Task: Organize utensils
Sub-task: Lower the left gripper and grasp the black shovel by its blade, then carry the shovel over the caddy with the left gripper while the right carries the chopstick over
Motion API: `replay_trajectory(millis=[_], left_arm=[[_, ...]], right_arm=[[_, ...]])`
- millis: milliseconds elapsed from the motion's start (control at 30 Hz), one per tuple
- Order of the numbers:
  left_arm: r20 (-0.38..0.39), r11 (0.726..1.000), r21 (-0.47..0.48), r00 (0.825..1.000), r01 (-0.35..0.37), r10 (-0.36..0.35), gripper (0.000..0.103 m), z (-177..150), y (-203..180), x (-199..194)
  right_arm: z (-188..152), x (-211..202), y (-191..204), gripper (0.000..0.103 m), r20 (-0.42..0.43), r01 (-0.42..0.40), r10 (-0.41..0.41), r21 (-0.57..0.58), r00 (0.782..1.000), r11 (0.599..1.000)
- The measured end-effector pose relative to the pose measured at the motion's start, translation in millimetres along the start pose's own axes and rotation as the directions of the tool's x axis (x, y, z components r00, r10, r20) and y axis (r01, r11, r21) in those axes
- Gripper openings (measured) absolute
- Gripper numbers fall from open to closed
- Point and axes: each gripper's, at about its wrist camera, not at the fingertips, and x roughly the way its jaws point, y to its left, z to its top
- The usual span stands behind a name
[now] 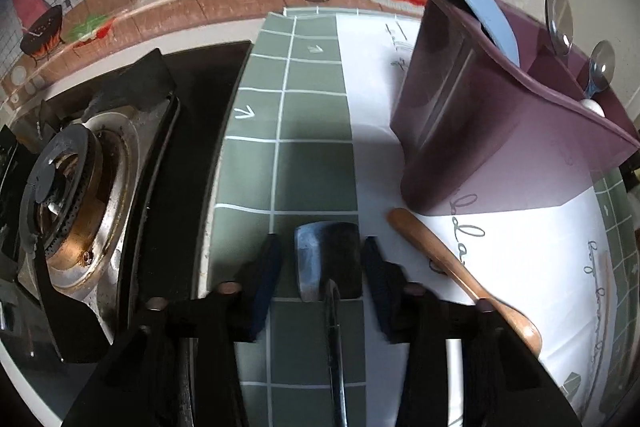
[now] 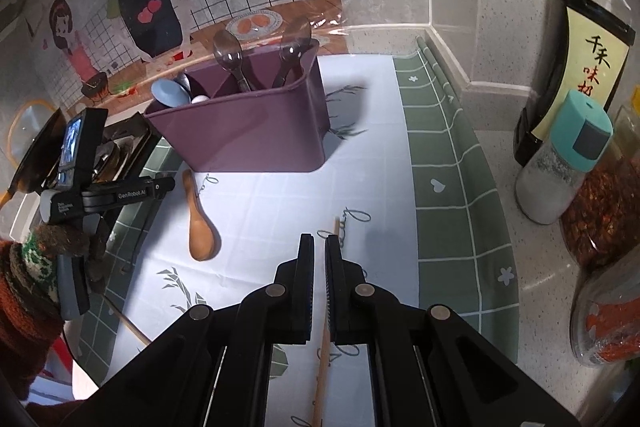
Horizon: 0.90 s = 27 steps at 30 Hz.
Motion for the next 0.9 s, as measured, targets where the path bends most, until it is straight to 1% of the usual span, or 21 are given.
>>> replay_trajectory(millis=[67,133,267,300,367,433,533,633,800,867,900], left_arm=[[0.025,0.998,-0.035,0.998,0.057,-0.056,0.033,-8.3,7.1,-5.7],[0.045,0.997,-0.038,0.997,0.065,-0.063,0.033,-17.4,8.1,-14.3],[0.110,0.995,-0.028,0.989,0.101,-0.097,0.033,-35.7,4.1,-48.0],[0.130,0.993,-0.024,0.986,0.113,-0.109,0.033,-39.5,2.7,-59.4],[0.165,0.989,-0.020,0.977,0.143,-0.138,0.033,-45.8,0.6,-80.9],[0.185,0.986,-0.016,0.970,0.165,-0.159,0.033,-50.6,-1.1,-95.3],[0.209,0.979,-0.010,0.958,0.205,-0.199,0.033,-55.5,-5.4,-115.8],[0.218,0.973,-0.005,0.950,0.230,-0.223,0.033,-57.6,-10.2,-129.5],[0.234,0.972,0.023,0.944,0.236,-0.234,0.033,-60.1,-19.3,-142.1],[0.235,0.971,0.026,0.942,0.239,-0.239,0.033,-60.2,-20.9,-143.8],[0.237,0.970,0.026,0.941,0.241,-0.241,0.033,-60.1,-21.0,-144.7]], right_arm=[[1.8,-2.7,2.4,0.005,0.013,-0.006,0.006,-0.010,1.000,1.000],[1.5,-1.7,5.3,0.005,0.011,0.002,-0.002,-0.035,1.000,0.999],[-4.7,6.5,3.8,0.007,-0.039,-0.005,0.002,-0.067,0.999,0.998],[-8.0,8.3,2.4,0.008,-0.045,0.012,-0.015,-0.075,0.999,0.997],[-15.1,16.1,-2.3,0.013,-0.075,0.045,-0.052,-0.084,0.996,0.995],[-19.7,24.3,-6.5,0.013,-0.104,0.048,-0.057,-0.081,0.993,0.996],[-24.1,39.4,-7.9,0.013,-0.146,0.045,-0.056,-0.075,0.988,0.996],[-25.6,51.6,-5.5,0.013,-0.171,0.032,-0.042,-0.062,0.984,0.998],[-22.5,61.9,-1.2,0.013,-0.165,0.039,-0.050,-0.071,0.985,0.997],[-21.1,64.2,2.5,0.008,-0.158,0.062,-0.078,-0.104,0.984,0.993],[-20.8,64.9,5.6,0.007,-0.158,0.077,-0.096,-0.123,0.983,0.990]])
